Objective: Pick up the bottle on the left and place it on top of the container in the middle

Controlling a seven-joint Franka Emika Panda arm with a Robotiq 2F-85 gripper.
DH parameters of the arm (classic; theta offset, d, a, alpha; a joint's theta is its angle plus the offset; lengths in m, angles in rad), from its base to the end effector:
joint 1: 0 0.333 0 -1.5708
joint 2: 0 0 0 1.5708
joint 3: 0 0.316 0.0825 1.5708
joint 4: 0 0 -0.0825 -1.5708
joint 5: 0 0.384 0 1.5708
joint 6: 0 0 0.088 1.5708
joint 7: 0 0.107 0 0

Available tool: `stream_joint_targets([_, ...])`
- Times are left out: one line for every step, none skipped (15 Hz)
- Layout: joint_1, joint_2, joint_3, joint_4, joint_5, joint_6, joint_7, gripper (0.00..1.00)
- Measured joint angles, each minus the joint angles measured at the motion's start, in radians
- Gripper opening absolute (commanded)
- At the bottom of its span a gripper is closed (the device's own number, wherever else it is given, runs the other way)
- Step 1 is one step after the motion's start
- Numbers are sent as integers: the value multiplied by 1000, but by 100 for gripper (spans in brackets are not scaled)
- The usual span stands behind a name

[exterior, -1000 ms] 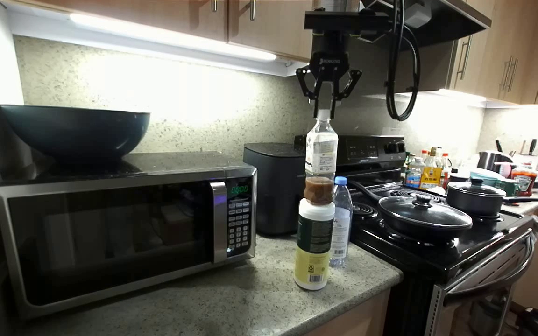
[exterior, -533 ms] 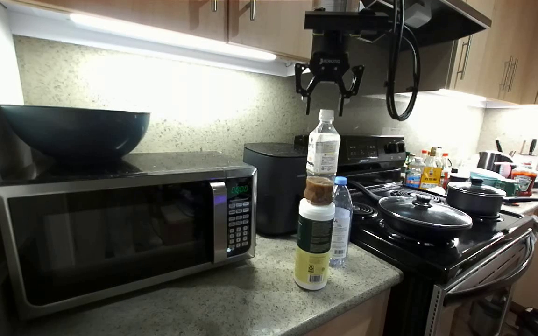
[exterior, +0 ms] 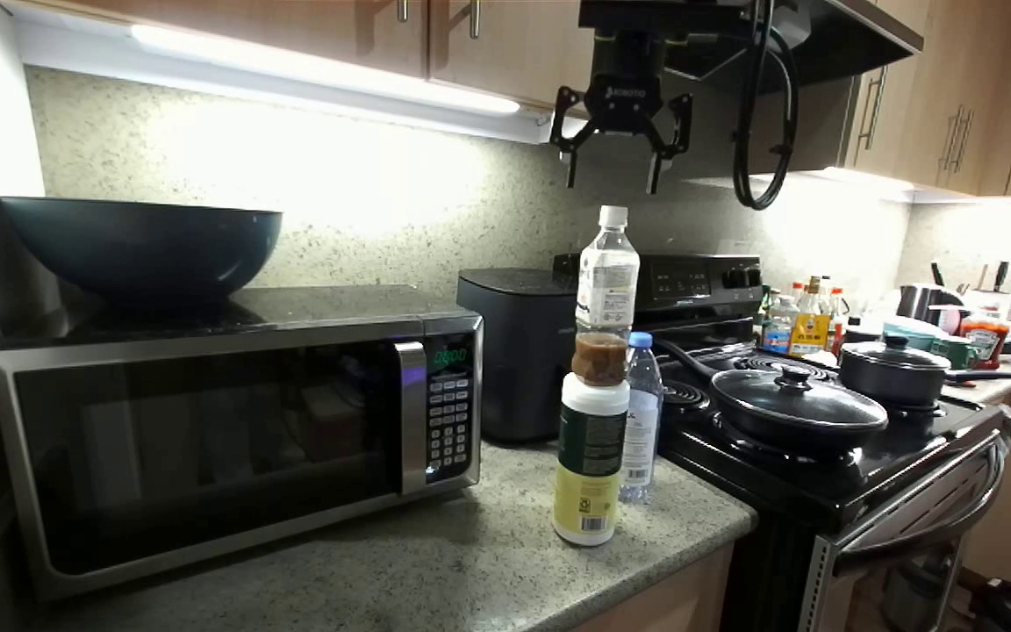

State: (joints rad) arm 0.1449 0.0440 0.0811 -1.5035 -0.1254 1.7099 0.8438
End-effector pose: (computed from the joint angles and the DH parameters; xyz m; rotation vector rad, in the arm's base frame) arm 0.5705 0.1179 0.6459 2.9601 -0.9334 0.3141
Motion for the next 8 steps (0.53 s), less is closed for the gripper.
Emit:
stream_joint_targets([0,-16,1,0,0,6,0,100])
stream_joint_targets([0,-33,3,0,0,14,1,100])
stream_joint_targets([0,-51,5,0,-1,22,4,100])
stream_joint_targets([0,-68,8,1,-2,30,11,100])
stream_joint_targets([0,-83,10,0,-6,38,22,100])
stream_joint_targets([0,-96,12,0,-9,44,32,100])
stream_joint_targets([0,-103,13,0,-9,45,35,100])
stream_joint_targets([0,-106,13,-1,-9,46,37,100])
